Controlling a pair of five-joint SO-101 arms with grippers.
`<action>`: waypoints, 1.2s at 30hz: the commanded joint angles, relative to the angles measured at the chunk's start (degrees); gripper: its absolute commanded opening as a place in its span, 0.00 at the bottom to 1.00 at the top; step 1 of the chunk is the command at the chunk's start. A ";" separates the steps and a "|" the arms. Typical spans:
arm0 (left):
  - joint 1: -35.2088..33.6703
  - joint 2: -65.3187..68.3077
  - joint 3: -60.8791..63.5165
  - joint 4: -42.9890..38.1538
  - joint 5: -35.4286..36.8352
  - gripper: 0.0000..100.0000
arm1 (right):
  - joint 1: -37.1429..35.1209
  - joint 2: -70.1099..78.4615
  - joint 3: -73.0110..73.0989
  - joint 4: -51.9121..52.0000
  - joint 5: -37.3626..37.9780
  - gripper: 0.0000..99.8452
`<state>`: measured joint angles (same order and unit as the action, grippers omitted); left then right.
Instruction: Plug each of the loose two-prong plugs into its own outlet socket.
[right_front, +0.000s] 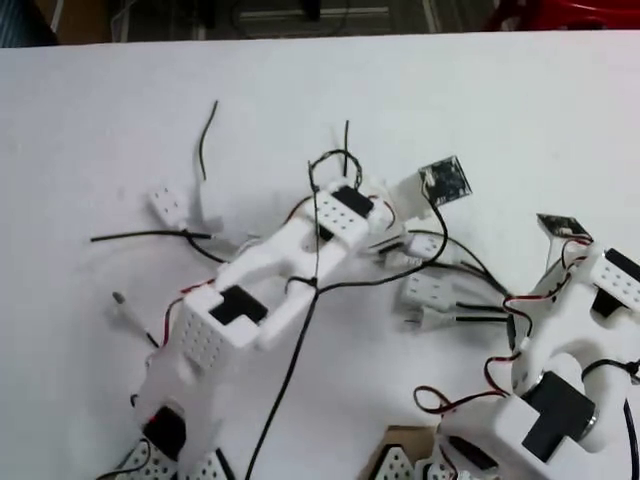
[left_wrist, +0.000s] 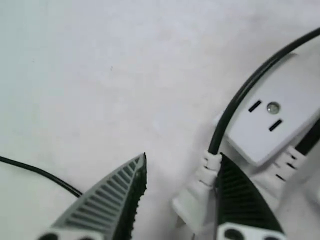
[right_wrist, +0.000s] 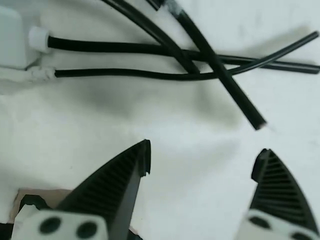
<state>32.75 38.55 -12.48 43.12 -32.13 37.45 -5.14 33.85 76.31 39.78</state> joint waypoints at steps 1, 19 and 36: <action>-2.15 -0.22 -2.11 0.70 -0.53 0.18 | -0.04 -1.98 -0.26 -0.22 -0.09 0.32; -2.77 -4.00 -3.60 6.42 -6.77 0.02 | 1.01 -1.98 0.26 -0.13 -0.09 0.32; -5.23 -16.57 5.27 46.86 -6.95 0.02 | 0.84 -1.98 0.35 -0.31 -0.09 0.32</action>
<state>29.23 24.84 -14.42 92.70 -38.55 38.07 -5.14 34.37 76.48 39.78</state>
